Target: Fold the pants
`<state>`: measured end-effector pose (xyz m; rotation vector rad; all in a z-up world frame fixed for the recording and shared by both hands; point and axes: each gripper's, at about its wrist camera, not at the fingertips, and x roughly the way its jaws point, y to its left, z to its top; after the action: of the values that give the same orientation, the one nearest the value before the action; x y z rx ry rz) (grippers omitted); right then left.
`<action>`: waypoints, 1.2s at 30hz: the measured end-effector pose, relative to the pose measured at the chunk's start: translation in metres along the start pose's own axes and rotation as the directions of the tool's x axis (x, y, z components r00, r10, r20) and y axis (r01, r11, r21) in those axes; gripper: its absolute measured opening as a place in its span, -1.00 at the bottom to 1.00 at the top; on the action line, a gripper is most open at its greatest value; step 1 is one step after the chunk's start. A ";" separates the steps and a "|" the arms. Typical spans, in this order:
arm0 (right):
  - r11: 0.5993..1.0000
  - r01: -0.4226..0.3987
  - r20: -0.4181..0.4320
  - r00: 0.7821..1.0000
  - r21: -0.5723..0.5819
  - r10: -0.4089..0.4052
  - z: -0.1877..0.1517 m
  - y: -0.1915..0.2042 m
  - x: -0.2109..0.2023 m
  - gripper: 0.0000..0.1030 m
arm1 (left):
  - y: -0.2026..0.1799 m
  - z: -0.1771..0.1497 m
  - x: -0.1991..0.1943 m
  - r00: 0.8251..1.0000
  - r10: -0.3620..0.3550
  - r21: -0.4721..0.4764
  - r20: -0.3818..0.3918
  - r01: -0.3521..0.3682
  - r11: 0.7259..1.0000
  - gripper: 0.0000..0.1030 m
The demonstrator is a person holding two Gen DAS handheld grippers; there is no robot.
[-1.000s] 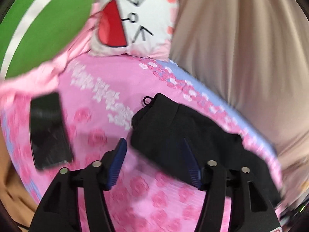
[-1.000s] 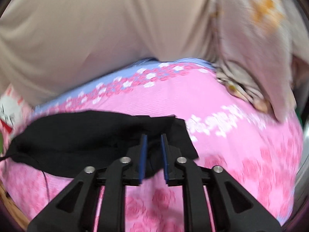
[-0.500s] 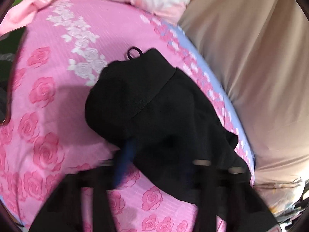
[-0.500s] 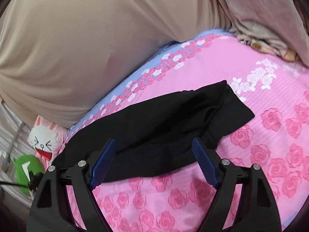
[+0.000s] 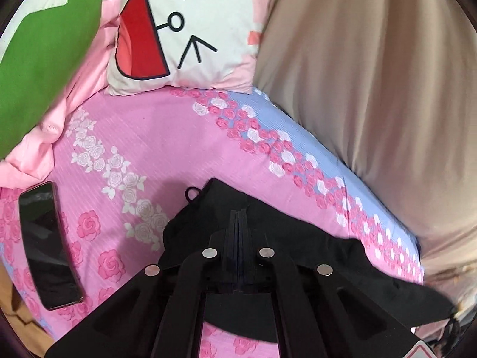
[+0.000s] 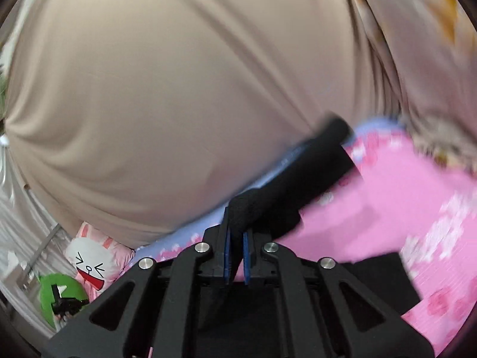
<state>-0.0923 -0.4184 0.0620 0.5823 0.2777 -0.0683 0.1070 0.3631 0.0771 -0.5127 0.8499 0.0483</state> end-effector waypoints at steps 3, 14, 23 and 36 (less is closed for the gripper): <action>0.983 0.182 -0.202 0.963 0.005 -0.178 -0.046 -0.053 0.022 -0.90 | 0.004 -0.030 0.001 1.000 -0.014 0.038 -0.024 0.015 0.999 -0.68; 0.950 0.285 -0.300 0.924 0.127 -0.237 -0.104 -0.108 0.028 -0.75 | 0.060 -0.092 0.025 0.996 -0.015 -0.226 -0.093 -0.006 0.974 0.01; 0.974 0.227 -0.223 0.950 0.016 -0.218 -0.143 -0.035 0.002 0.05 | 0.066 -0.064 0.061 0.983 -0.155 -0.301 -0.096 0.120 0.946 -0.81; 0.967 0.253 -0.235 0.942 0.022 -0.241 -0.150 -0.029 0.008 0.05 | 0.048 -0.030 0.072 0.985 0.063 -0.019 -0.161 -0.067 0.998 -0.79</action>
<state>-0.1241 -0.3599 -0.0753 0.6049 0.5770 -0.2526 0.1220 0.3803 -0.0114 -0.5170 1.0249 0.0779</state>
